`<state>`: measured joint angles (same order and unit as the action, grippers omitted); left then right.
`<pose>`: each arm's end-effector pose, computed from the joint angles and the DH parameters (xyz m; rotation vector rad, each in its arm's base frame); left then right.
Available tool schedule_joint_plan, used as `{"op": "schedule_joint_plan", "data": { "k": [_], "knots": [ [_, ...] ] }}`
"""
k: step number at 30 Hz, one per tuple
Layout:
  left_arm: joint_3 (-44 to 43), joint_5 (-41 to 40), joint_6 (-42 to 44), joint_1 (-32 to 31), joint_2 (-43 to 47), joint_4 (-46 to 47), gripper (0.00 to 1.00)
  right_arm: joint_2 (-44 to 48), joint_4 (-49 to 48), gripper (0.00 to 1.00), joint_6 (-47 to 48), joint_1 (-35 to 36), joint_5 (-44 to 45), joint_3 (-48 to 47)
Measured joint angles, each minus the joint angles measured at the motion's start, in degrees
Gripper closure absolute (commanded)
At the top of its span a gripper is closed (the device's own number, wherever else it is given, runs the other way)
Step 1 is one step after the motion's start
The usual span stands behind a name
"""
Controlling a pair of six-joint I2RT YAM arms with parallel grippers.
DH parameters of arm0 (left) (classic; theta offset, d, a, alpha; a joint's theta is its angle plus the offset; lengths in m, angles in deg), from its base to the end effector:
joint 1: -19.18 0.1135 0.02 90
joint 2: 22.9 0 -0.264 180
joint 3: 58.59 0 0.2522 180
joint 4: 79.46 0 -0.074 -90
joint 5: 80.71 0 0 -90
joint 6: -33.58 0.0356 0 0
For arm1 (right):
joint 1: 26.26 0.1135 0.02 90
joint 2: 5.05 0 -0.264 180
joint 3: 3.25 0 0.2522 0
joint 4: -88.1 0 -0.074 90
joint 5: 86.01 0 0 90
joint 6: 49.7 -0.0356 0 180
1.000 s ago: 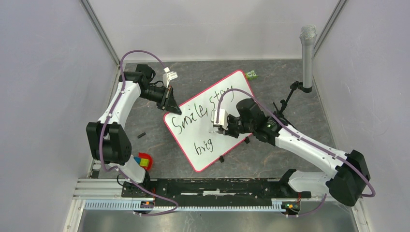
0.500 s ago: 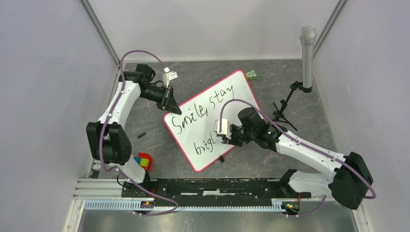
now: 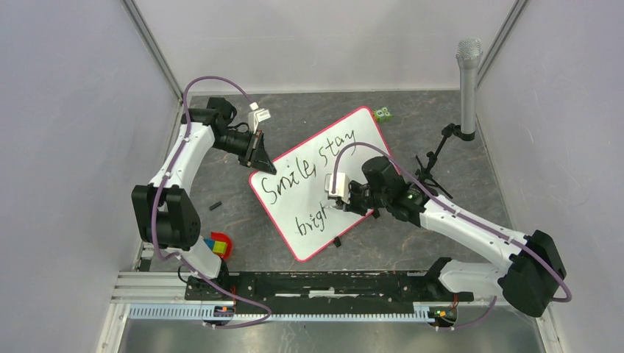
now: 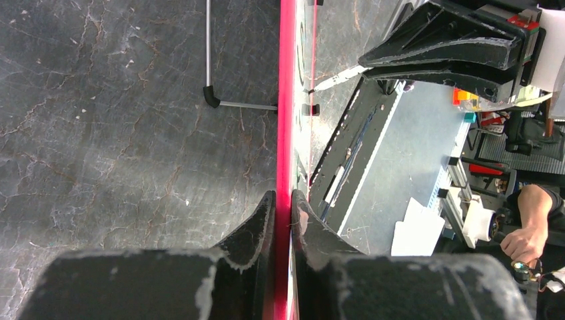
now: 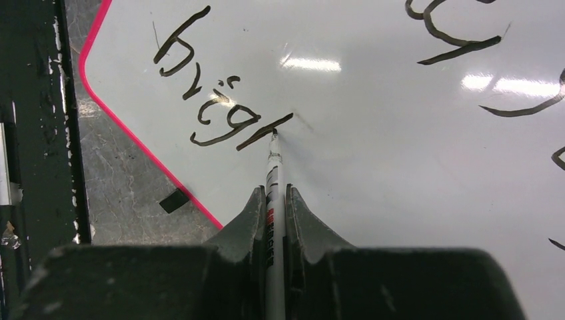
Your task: Write a sentence on the whiteboard
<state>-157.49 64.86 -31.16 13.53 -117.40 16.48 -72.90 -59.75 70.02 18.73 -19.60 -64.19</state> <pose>0.3047 -0.0596 0.3034 0.7875 2.3975 -1.2699 0.1693 0.1894 0.2605 -1.5385 1.6478 0.6063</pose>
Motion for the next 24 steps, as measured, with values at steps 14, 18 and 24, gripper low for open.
{"op": "schedule_joint_plan", "data": {
  "k": [14, 18, 24],
  "knots": [
    [-0.35, -0.02, 0.0, 0.0, -0.42, -0.28, 0.98, 0.98, 0.33, 1.0, 1.09, -1.68, -0.22, 1.68],
    [-0.44, -0.02, 0.0, 0.0, -0.5, -0.35, 0.98, 1.49, 1.14, 1.0, 1.11, -1.66, -1.36, 3.34],
    [-0.61, -0.02, 0.0, -0.13, -0.5, -0.55, 0.98, 1.57, 3.65, 1.0, 1.44, -1.66, -2.01, 2.86]
  ]
}}
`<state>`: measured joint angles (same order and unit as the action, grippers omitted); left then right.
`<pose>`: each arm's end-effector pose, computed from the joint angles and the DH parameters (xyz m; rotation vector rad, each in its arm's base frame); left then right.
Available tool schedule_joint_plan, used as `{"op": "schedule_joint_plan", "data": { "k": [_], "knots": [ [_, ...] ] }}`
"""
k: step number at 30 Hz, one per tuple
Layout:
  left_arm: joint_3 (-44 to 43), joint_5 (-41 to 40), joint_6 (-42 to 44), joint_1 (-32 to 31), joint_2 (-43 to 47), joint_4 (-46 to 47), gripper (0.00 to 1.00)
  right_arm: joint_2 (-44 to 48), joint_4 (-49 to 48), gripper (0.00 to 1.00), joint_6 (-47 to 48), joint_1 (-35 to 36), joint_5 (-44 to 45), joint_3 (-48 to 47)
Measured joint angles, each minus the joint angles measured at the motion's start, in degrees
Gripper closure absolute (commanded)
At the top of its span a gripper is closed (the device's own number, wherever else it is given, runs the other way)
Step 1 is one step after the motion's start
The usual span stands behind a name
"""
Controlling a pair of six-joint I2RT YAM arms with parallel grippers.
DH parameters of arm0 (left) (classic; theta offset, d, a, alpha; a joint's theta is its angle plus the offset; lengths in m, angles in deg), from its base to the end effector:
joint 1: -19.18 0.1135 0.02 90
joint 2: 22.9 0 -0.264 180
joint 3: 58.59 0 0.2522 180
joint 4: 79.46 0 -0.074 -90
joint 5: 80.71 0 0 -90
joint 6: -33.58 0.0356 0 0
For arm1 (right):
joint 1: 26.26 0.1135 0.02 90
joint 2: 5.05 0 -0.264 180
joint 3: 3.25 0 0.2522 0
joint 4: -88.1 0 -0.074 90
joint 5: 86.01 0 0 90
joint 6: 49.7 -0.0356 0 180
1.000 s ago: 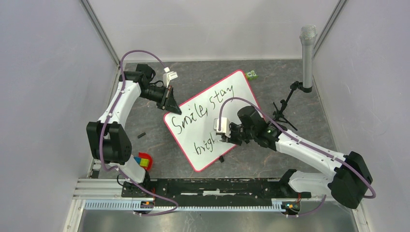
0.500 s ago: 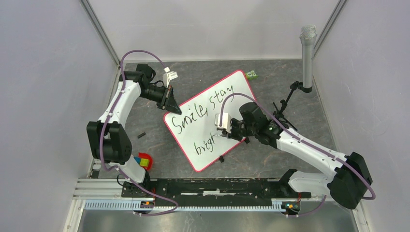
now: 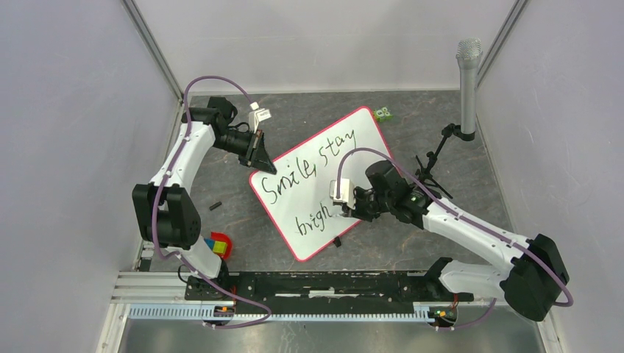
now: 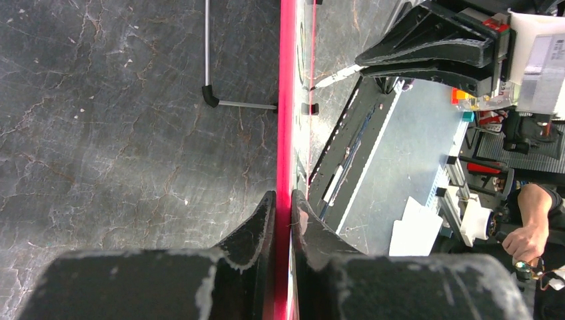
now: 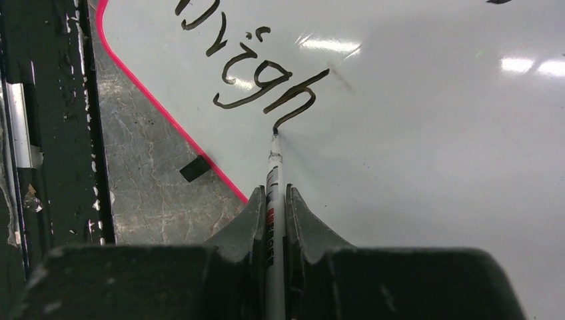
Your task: Write a sentence on the whiteboard
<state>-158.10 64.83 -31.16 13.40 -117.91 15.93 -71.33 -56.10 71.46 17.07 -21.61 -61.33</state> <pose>0.3061 -0.0605 0.3035 0.7872 2.4044 -1.2747 0.1638 0.1757 0.2455 -1.5802 1.7093 0.6277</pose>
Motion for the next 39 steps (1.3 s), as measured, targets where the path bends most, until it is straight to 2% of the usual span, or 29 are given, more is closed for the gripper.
{"op": "schedule_joint_plan", "data": {
  "k": [9, 39],
  "knots": [
    [-0.02, -0.02, -0.02, -0.09, 0.0, -0.04, 0.98, -0.04, 0.72, 1.0, -0.2, -0.85, 0.02, -5.35],
    [-0.13, -0.07, -0.02, -0.15, 0.0, -0.02, 0.98, -2.03, 2.01, 1.0, 2.14, -4.5, 0.68, -7.39]
  ]
}}
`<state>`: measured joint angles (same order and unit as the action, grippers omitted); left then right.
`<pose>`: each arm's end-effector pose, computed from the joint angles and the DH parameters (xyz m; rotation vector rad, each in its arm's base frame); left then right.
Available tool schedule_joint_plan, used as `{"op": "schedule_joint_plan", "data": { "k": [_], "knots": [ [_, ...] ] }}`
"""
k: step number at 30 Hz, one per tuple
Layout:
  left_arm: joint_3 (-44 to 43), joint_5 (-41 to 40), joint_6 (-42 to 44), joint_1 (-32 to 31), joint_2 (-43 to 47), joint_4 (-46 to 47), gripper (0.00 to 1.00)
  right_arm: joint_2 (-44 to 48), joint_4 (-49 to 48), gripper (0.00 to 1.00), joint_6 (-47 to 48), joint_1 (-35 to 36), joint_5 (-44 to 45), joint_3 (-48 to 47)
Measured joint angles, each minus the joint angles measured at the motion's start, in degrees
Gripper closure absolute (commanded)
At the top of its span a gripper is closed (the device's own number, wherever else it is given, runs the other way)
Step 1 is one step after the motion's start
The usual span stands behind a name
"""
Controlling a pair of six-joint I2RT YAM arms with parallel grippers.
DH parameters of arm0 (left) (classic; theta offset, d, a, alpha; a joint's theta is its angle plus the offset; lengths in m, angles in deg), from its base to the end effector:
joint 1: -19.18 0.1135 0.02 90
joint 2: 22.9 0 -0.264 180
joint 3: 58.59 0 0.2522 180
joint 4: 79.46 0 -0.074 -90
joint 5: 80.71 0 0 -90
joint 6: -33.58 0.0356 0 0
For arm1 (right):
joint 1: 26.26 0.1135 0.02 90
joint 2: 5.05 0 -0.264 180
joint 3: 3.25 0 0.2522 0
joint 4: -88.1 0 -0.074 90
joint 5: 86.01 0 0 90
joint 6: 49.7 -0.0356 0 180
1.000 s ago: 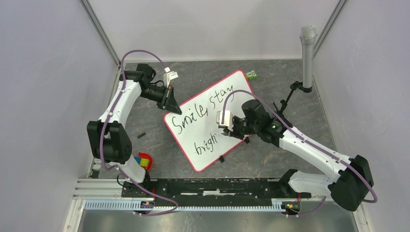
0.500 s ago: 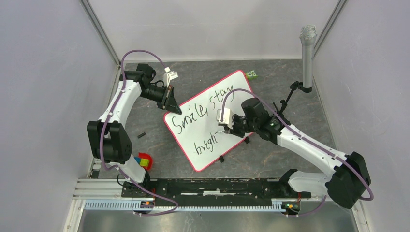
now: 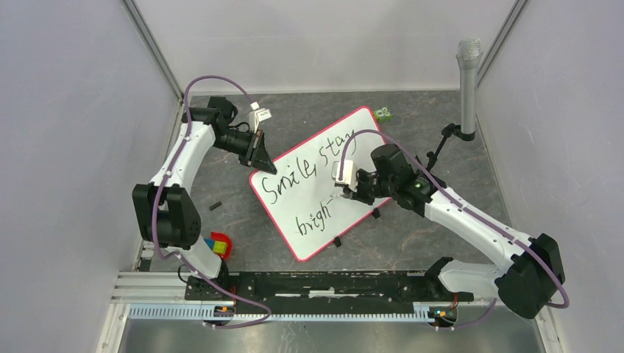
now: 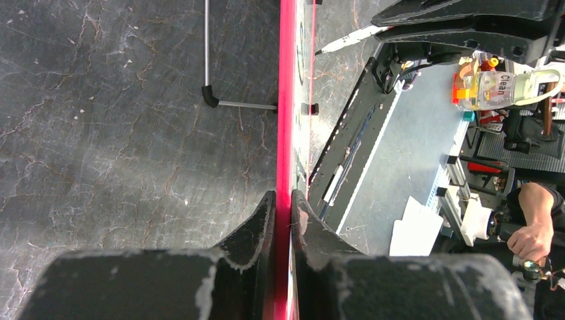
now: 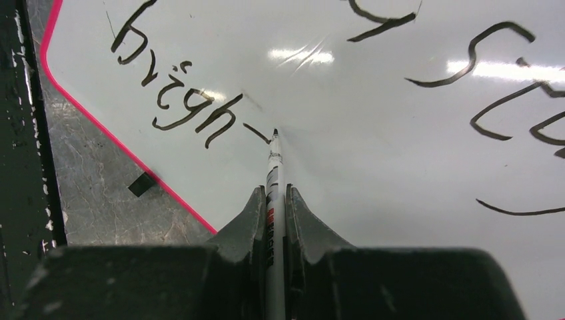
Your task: Write a sentence on the whiteboard
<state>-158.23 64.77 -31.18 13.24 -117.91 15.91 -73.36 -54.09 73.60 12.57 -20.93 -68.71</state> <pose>0.3061 -0.0613 0.3041 0.7914 2.4035 -1.2735 0.1892 0.1715 0.2770 -1.5073 1.6823 0.5458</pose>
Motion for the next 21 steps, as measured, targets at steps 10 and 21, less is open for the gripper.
{"op": "schedule_joint_plan", "data": {
  "k": [10, 21],
  "knots": [
    [0.0, 0.0, 0.0, -0.04, -0.04, 0.0, 0.98, -2.4, -1.62, 1.0, -0.46, -0.07, -1.51, -1.73],
    [-0.04, -0.15, 0.02, -0.04, -0.09, 0.04, 0.98, 0.22, -2.54, 1.0, -0.46, -0.11, -2.1, 3.52]
  ]
}}
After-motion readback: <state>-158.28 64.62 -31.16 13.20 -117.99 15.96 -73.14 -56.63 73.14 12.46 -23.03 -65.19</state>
